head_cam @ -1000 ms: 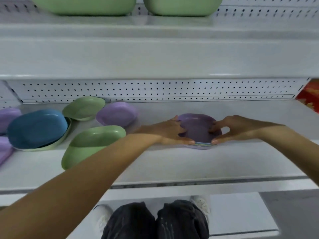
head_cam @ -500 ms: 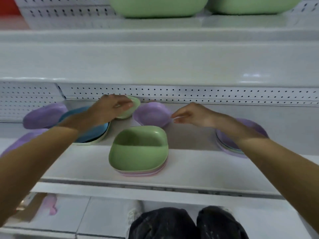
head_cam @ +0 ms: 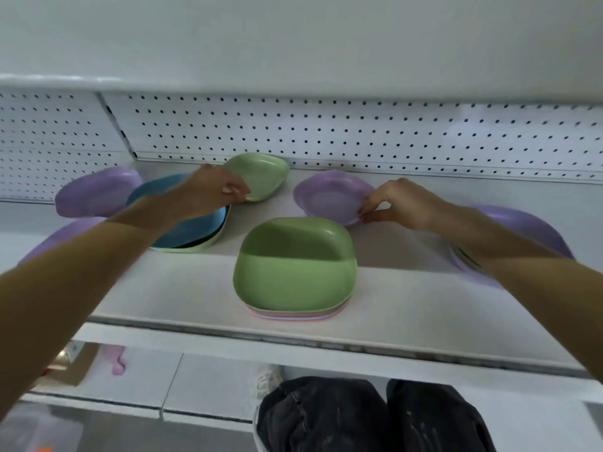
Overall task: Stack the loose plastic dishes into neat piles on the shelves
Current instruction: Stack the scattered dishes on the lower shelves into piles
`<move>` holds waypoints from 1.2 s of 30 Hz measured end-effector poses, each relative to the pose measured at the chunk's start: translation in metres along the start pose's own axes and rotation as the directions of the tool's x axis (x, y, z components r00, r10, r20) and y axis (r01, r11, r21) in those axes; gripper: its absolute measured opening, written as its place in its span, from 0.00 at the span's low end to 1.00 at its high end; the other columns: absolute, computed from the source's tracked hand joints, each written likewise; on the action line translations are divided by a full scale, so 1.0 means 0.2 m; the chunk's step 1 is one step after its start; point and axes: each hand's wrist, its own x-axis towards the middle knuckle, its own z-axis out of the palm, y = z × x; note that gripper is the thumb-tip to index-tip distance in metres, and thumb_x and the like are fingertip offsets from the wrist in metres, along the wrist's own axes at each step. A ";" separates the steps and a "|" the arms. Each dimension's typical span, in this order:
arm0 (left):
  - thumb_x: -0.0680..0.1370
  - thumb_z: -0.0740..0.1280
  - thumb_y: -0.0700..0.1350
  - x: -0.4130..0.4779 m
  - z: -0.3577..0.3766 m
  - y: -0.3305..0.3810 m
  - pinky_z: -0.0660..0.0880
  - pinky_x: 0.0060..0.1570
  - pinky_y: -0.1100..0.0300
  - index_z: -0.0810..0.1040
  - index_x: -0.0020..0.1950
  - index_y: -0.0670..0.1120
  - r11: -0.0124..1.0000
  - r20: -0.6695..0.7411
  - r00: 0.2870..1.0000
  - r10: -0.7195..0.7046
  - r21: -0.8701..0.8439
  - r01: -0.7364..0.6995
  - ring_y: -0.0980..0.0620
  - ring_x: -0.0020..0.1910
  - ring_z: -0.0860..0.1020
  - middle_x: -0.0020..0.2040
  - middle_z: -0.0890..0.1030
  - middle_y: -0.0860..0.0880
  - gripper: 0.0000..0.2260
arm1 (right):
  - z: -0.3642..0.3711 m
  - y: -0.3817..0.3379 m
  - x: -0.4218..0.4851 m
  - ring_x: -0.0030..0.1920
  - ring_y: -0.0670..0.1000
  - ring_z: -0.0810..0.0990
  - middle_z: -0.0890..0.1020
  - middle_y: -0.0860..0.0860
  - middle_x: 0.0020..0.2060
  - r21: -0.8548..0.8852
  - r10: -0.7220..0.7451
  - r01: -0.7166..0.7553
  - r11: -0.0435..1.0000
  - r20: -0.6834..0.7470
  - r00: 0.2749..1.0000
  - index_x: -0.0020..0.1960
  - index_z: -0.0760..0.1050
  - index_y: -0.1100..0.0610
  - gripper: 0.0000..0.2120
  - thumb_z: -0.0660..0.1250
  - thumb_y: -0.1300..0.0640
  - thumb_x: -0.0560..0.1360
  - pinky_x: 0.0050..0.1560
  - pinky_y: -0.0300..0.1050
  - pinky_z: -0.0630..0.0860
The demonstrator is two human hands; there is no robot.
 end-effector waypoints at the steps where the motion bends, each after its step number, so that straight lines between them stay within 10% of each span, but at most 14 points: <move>1: 0.75 0.69 0.42 0.01 0.01 0.00 0.64 0.53 0.69 0.82 0.54 0.44 1.000 0.000 1.000 0.000 -0.007 0.000 0.47 0.55 0.79 0.52 0.83 0.46 0.09 | -0.01 0.01 -0.02 0.49 0.52 0.82 0.85 0.48 0.46 -0.008 0.004 -0.004 1.000 -0.005 1.000 0.48 0.84 0.52 0.06 0.72 0.58 0.71 0.56 0.51 0.74; 11: 0.77 0.62 0.40 0.02 0.01 0.21 0.69 0.47 0.58 0.79 0.46 0.45 0.999 -0.172 0.985 0.009 0.038 -0.002 0.48 0.46 0.77 0.46 0.81 0.50 0.06 | -0.16 0.03 -0.16 0.43 0.61 0.81 0.84 0.61 0.40 0.210 0.099 -0.061 0.976 -0.173 0.980 0.43 0.82 0.62 0.04 0.71 0.61 0.72 0.49 0.48 0.74; 16: 0.76 0.63 0.43 -0.01 -0.09 0.48 0.73 0.53 0.56 0.75 0.40 0.56 0.997 -0.230 0.971 0.061 -0.037 -0.071 0.48 0.51 0.79 0.49 0.83 0.53 0.09 | -0.32 0.02 -0.30 0.39 0.49 0.73 0.82 0.65 0.39 0.285 0.158 -0.082 0.955 -0.257 0.953 0.44 0.82 0.65 0.06 0.71 0.61 0.72 0.46 0.46 0.70; 25: 0.77 0.64 0.43 -0.12 -0.05 1.09 0.69 0.46 0.60 0.80 0.46 0.52 0.979 -0.271 0.947 0.172 -0.062 -0.195 0.48 0.52 0.78 0.50 0.83 0.52 0.07 | -0.49 0.10 -0.87 0.53 0.51 0.79 0.83 0.46 0.52 -0.052 0.289 -0.295 0.954 -0.097 0.952 0.52 0.82 0.48 0.09 0.67 0.50 0.75 0.55 0.45 0.71; 29: 0.77 0.63 0.42 -0.11 0.01 1.38 0.66 0.44 0.60 0.80 0.47 0.52 0.973 -0.260 0.942 0.214 -0.030 -0.229 0.47 0.52 0.78 0.51 0.82 0.53 0.08 | -0.44 0.17 -1.01 0.52 0.49 0.79 0.84 0.52 0.51 0.088 0.301 -0.305 0.948 0.048 0.952 0.52 0.82 0.55 0.11 0.65 0.52 0.76 0.55 0.43 0.70; 34: 0.76 0.61 0.41 -0.14 0.14 1.62 0.68 0.44 0.58 0.80 0.46 0.51 0.945 -0.166 0.932 0.323 0.009 -0.326 0.45 0.51 0.78 0.50 0.82 0.51 0.10 | -0.63 0.23 -1.15 0.45 0.35 0.80 0.84 0.48 0.47 0.503 0.442 -0.269 0.821 -0.263 0.858 0.48 0.82 0.55 0.10 0.63 0.52 0.77 0.51 0.24 0.70; 36: 0.76 0.60 0.42 -0.15 0.21 1.68 0.70 0.48 0.57 0.79 0.47 0.52 0.939 -0.105 0.933 0.344 0.046 -0.341 0.44 0.51 0.78 0.51 0.82 0.49 0.10 | -0.68 0.28 -1.20 0.50 0.41 0.81 0.84 0.50 0.48 0.532 0.470 -0.281 0.799 -0.259 0.844 0.49 0.81 0.53 0.09 0.63 0.52 0.77 0.59 0.33 0.72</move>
